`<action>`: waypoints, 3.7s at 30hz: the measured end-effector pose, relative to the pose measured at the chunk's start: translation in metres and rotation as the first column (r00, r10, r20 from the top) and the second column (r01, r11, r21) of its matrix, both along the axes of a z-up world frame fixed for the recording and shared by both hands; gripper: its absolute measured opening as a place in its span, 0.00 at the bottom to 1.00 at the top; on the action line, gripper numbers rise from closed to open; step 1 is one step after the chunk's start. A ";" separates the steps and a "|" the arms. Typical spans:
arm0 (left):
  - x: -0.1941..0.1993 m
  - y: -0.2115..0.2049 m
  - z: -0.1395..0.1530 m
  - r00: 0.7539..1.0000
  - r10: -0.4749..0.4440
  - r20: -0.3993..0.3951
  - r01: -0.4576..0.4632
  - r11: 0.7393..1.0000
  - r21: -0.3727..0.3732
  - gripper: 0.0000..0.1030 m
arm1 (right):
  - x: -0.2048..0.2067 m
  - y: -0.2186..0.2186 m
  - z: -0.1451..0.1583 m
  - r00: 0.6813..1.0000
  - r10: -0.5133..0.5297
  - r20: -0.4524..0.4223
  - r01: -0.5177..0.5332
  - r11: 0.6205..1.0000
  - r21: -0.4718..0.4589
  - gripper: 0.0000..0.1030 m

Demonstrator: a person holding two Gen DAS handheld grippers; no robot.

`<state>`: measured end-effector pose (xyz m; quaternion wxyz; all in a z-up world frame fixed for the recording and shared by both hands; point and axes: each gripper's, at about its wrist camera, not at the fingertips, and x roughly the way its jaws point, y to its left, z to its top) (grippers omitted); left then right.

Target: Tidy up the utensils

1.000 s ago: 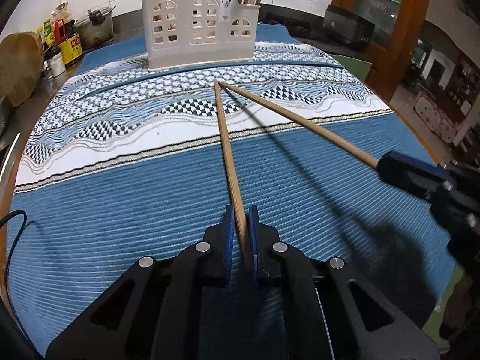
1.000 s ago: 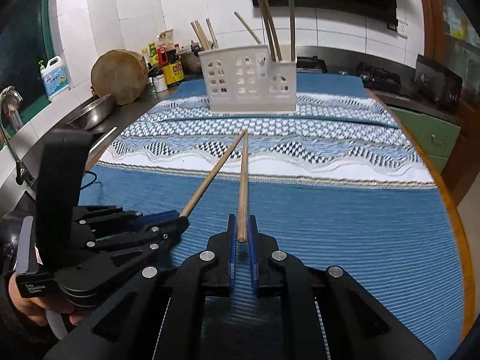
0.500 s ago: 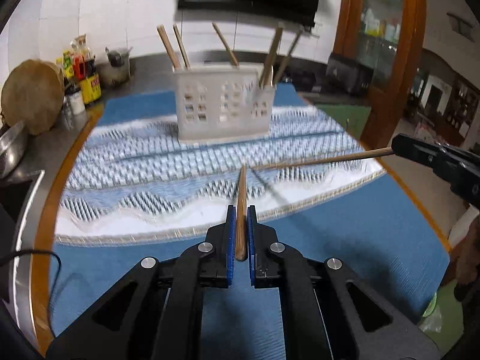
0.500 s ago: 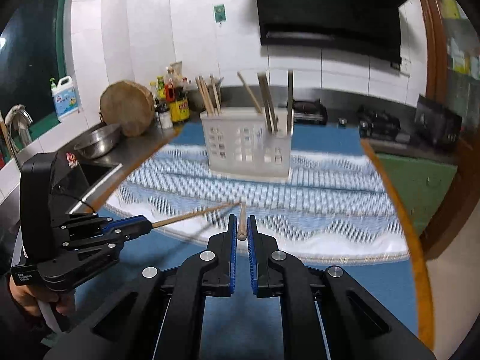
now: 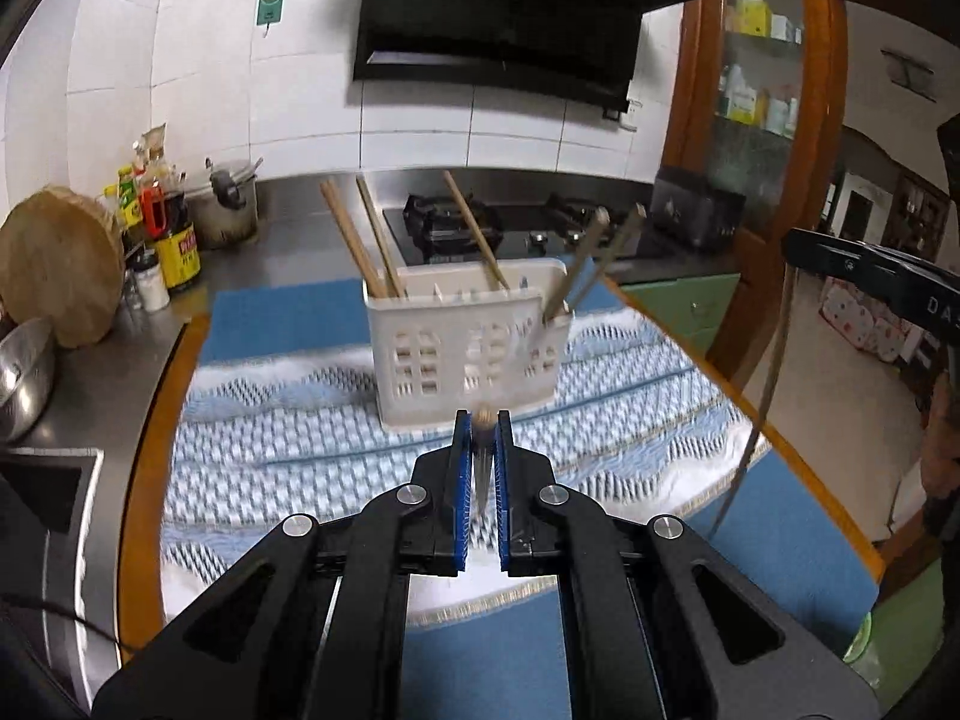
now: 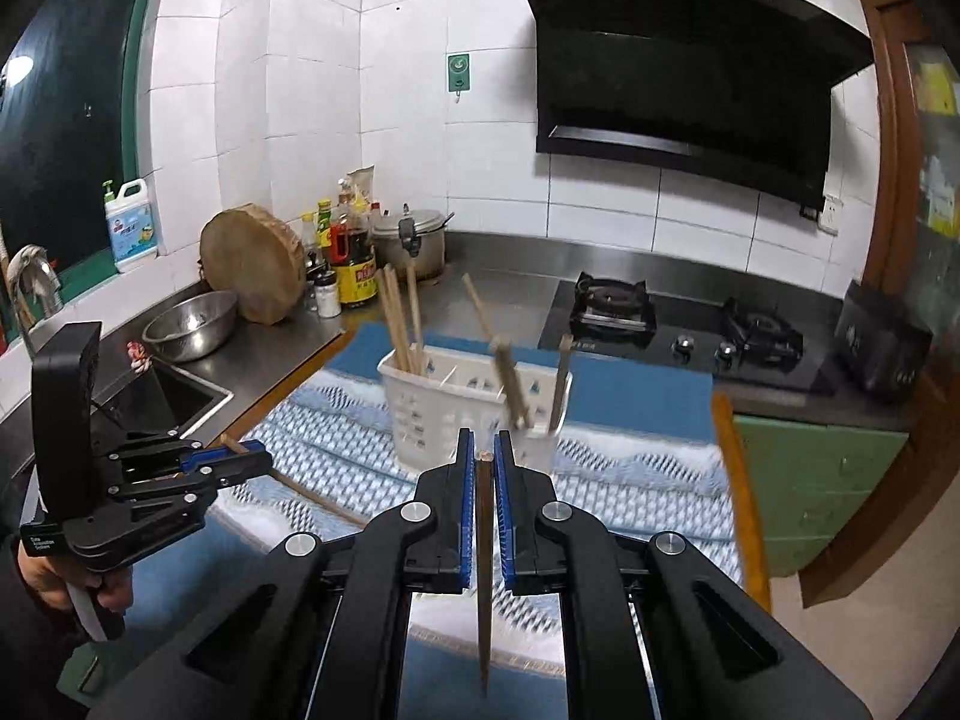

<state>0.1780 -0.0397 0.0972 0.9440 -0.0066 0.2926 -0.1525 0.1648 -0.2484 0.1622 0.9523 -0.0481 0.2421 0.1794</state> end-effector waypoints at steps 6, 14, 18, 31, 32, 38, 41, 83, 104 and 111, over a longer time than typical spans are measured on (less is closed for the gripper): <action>0.038 0.004 0.046 0.998 -0.001 0.068 0.001 1.000 0.009 0.05 | 0.040 0.000 0.042 0.998 -0.023 0.055 0.023 1.000 0.006 0.07; 0.074 0.020 0.097 0.982 0.046 0.182 -0.034 0.997 -0.068 0.05 | 0.090 0.002 0.079 0.992 -0.055 0.116 0.052 0.998 0.026 0.07; 0.089 0.030 0.112 0.972 0.072 0.225 -0.039 0.988 -0.147 0.05 | 0.106 0.007 0.087 0.989 -0.057 0.137 0.054 0.998 0.031 0.07; 0.117 0.046 0.097 0.928 0.197 0.316 -0.124 0.964 -0.237 0.05 | 0.138 0.028 0.063 0.990 -0.032 0.140 0.033 0.999 -0.005 0.07; 0.118 0.048 0.094 0.927 0.201 0.317 -0.123 0.961 -0.248 0.05 | 0.140 0.028 0.062 0.990 -0.031 0.139 0.031 0.999 -0.004 0.07; 0.127 0.051 0.080 0.929 0.210 0.304 -0.134 0.958 -0.254 0.05 | 0.148 0.030 0.050 0.992 -0.033 0.125 0.034 0.999 -0.009 0.07; 0.133 0.051 0.068 0.941 0.201 0.271 -0.134 0.960 -0.244 0.05 | 0.153 0.032 0.040 0.995 -0.027 0.092 0.028 0.999 -0.016 0.07; -0.086 0.044 0.016 0.951 0.190 0.243 -0.174 0.981 -0.084 0.82 | -0.073 0.006 -0.041 0.995 -0.004 0.102 0.002 1.000 0.018 0.84; -0.153 0.025 -0.024 0.957 0.202 0.207 -0.198 0.979 -0.039 0.95 | -0.130 0.015 -0.105 0.994 -0.094 0.047 0.094 0.996 0.001 0.92; -0.158 0.022 -0.030 0.950 0.226 0.214 -0.233 0.972 0.008 0.95 | -0.136 0.006 -0.111 0.993 -0.115 0.020 0.114 0.993 0.037 0.92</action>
